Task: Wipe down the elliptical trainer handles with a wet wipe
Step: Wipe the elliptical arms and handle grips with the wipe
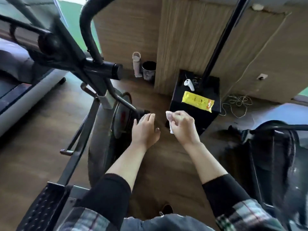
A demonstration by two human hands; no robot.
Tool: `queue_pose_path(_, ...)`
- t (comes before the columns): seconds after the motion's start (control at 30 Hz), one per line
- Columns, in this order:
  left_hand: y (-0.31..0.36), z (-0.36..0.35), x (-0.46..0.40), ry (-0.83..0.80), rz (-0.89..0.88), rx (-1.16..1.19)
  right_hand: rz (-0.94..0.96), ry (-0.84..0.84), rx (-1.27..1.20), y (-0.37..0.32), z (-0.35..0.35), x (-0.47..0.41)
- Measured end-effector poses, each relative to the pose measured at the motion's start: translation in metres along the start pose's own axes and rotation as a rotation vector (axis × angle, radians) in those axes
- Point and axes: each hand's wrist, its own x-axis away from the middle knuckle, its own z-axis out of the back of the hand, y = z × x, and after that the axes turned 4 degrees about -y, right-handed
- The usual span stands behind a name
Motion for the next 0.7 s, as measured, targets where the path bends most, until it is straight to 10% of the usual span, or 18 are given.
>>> queue_pose_path(0.7,0.059,-0.114,-0.162,-0.399,0.036,-0.094,-0.677,-0.421,-0.17,0.193,-0.022,-0.08)
